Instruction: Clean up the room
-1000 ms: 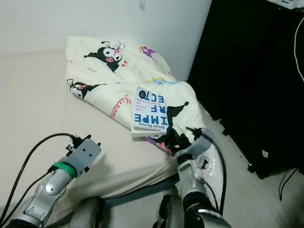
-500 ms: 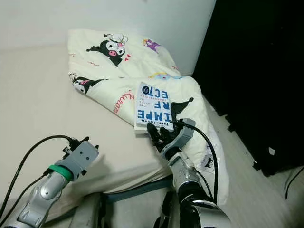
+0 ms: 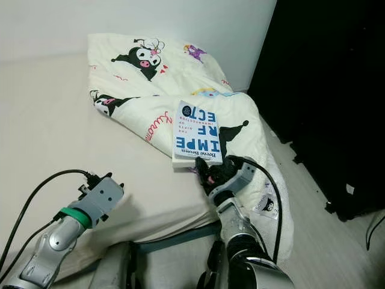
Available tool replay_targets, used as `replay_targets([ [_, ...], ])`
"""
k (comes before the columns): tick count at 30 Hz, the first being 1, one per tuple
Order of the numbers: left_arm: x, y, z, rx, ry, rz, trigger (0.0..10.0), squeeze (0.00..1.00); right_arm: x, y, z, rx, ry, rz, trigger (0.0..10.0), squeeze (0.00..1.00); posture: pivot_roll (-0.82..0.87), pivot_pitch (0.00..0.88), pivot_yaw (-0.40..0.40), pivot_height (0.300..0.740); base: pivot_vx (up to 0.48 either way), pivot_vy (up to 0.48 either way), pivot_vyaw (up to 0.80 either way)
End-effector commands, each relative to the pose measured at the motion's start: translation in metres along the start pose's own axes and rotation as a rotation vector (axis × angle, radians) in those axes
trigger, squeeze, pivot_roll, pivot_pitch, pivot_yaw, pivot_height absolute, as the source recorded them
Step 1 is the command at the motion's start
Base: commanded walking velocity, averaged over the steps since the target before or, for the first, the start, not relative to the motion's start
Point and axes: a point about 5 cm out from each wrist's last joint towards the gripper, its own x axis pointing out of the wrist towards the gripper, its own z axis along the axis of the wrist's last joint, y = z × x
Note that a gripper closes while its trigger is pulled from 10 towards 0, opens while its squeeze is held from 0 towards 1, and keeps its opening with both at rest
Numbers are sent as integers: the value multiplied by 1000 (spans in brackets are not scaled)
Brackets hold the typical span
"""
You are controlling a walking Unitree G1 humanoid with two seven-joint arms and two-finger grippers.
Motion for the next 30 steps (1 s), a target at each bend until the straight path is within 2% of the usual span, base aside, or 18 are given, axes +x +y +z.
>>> replay_targets([
  [1,-2,-5,-2,-12,18,-18,10000,0,-7,-8,-4,32,4,-24,10000,0,252,138,22,600,0,0,0],
  [21,0,-3,-4,-4,27,-9,10000,0,-1,-3,-1,62,-12,-19,10000,0,259,92,32,600,0,0,0],
  [30,4,-4,-2,4,17,-20,10000,0,-3,-5,-1,82,-25,-33,10000,0,257,94,36,600,0,0,0],
])
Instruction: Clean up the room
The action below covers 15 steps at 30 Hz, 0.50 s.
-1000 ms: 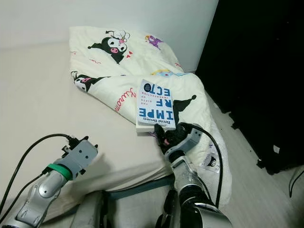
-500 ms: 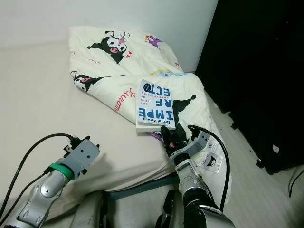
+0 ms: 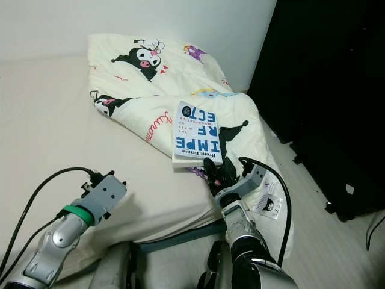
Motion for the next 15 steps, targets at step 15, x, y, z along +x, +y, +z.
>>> replay_targets([
  [15,-3,5,2,-50,19,9,10000,0,1,-7,5,160,-20,-56,10000,0,259,155,49,600,0,0,0],
])
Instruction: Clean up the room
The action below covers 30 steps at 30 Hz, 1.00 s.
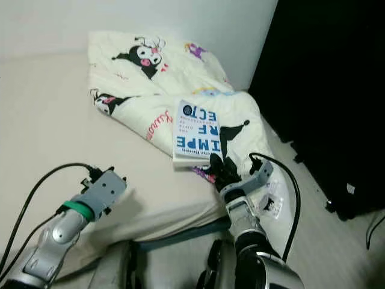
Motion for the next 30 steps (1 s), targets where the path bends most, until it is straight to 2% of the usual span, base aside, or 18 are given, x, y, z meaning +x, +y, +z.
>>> replay_targets([
  [1,-5,-3,-7,-16,33,-21,10000,0,-3,-5,-4,53,4,-35,10000,0,259,155,49,600,0,0,0],
  [4,-7,-4,-7,-17,33,-30,10000,0,-4,-6,-4,87,14,-14,10000,0,261,171,59,600,0,0,0],
  [8,-7,-4,-6,-17,33,-31,10000,0,-4,-6,-4,88,24,1,10000,0,265,179,60,600,0,0,0],
  [11,-13,-3,-5,-14,36,-35,10000,0,0,-1,0,59,47,40,10000,0,284,213,71,600,0,0,0],
  [16,-18,-3,-6,-12,41,-43,10000,0,3,3,4,31,55,65,10000,0,287,222,75,600,0,0,0],
  [23,-27,-4,-7,-6,57,-60,10000,0,10,7,22,17,3,83,10000,0,316,258,92,600,0,0,0],
  [26,-35,-3,-10,3,73,-75,10000,0,16,19,37,20,-53,167,10000,0,320,269,101,600,0,0,0],
  [30,-37,-3,-10,5,77,-78,10000,0,21,29,42,20,-62,240,10000,0,321,269,103,600,0,0,0],
])
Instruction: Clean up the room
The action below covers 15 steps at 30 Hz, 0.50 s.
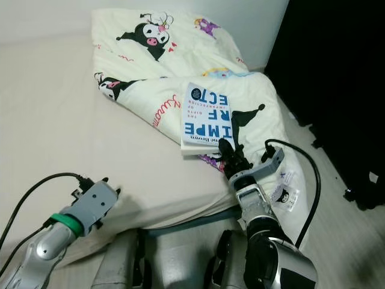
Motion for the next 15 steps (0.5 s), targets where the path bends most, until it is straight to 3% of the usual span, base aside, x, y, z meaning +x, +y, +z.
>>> replay_targets([
  [1,-5,-1,-5,3,30,-13,10000,0,8,11,2,0,-1,83,10000,0,323,270,104,600,0,0,0],
  [10,-6,-2,-4,5,36,-19,10000,0,30,43,3,-20,32,237,10000,0,321,267,105,600,0,0,0],
  [15,-5,-2,-4,5,37,-19,10000,0,33,47,2,-25,39,249,10000,0,318,262,104,600,0,0,0],
])
